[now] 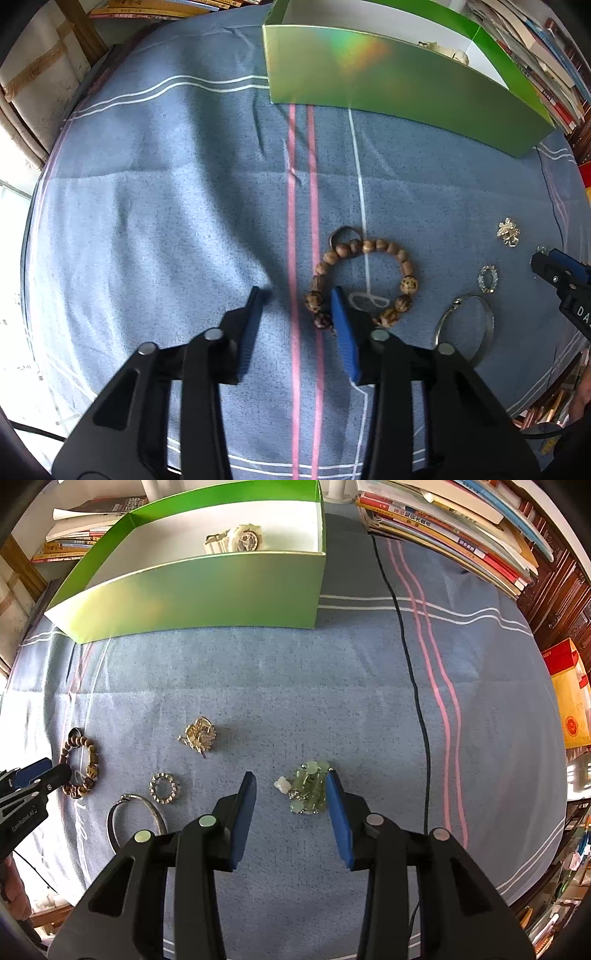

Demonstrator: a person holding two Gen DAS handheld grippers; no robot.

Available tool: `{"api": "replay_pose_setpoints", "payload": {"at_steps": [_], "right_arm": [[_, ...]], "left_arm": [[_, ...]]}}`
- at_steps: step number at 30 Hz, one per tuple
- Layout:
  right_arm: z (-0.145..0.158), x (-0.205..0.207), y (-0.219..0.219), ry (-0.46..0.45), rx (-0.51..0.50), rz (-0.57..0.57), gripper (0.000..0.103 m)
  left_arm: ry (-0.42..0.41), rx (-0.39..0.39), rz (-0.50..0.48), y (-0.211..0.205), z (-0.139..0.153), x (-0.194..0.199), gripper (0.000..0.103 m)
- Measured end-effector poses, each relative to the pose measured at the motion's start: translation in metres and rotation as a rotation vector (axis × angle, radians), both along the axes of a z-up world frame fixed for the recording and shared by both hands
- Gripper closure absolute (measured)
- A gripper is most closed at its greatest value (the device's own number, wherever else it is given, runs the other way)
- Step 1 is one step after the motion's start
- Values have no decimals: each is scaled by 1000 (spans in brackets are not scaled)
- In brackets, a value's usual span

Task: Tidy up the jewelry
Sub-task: 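Grasp the green jade pendant with right gripper while left gripper grasps the wooden bead bracelet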

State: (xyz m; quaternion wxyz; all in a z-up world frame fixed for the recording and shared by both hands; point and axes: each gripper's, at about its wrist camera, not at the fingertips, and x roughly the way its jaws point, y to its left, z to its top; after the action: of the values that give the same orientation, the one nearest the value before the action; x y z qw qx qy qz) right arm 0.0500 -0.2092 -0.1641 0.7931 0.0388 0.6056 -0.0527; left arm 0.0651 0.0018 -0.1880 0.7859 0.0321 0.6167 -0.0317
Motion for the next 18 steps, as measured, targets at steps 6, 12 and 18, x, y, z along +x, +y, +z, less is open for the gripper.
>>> {"api": "replay_pose_setpoints", "payload": {"at_steps": [6,12,18], "right_arm": [[1,-2,-9,-10,15,-21,64],[-1,-10,-19,-11,34,-30,64],[-9,-16,-32,-5,38,-40,64]], "left_arm": [[1,-1,9,9,0,3,69],[5,1,14,11,0,6,67],[6,-4,22,12,0,6,67]]}}
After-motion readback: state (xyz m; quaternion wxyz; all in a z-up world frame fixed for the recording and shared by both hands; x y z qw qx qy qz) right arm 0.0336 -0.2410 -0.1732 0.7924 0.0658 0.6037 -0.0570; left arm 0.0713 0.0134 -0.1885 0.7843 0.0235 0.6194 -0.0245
